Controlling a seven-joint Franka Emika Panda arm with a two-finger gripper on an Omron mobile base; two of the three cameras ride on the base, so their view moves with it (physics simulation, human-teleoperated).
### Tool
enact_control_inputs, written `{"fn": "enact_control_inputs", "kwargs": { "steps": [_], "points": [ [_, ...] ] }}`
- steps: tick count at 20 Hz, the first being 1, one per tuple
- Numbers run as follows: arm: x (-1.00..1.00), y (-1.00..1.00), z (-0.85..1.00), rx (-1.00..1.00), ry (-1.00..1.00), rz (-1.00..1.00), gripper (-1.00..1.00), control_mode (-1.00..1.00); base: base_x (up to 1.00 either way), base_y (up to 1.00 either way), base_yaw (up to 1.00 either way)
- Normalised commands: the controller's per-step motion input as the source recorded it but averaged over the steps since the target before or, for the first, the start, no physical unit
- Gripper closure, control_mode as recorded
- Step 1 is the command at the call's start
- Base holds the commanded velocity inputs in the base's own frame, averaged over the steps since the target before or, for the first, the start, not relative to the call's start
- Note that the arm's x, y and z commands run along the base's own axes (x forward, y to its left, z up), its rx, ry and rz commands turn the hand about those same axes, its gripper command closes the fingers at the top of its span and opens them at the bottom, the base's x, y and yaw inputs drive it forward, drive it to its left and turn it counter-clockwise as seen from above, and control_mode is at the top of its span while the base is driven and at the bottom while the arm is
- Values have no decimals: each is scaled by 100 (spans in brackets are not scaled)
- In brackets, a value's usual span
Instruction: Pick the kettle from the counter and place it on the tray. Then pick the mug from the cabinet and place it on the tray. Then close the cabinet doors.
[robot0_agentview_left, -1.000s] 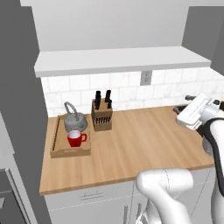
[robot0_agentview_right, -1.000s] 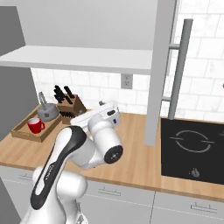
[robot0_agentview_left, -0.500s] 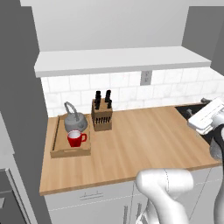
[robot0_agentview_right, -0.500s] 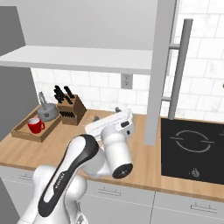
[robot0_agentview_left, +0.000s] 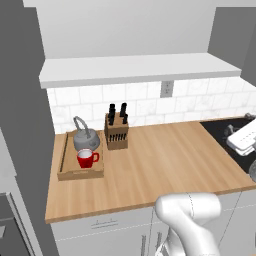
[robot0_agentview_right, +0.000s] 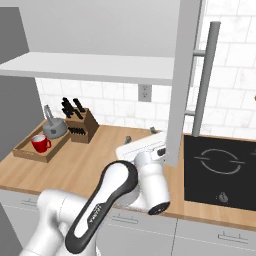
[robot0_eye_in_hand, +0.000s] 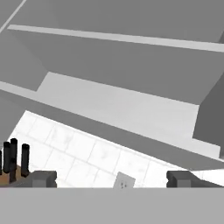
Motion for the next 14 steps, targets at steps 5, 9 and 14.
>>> {"fn": "enact_control_inputs", "kwargs": {
  "steps": [5,9,14],
  "points": [
    [0,-53,-7,0,-15,-3,-100,-100,0,0,0],
    [0,-55,0,0,-14,-4,-100,-100,0,0,0],
    [0,-56,0,0,-17,-4,-100,-100,0,0,0]
  ]
}}
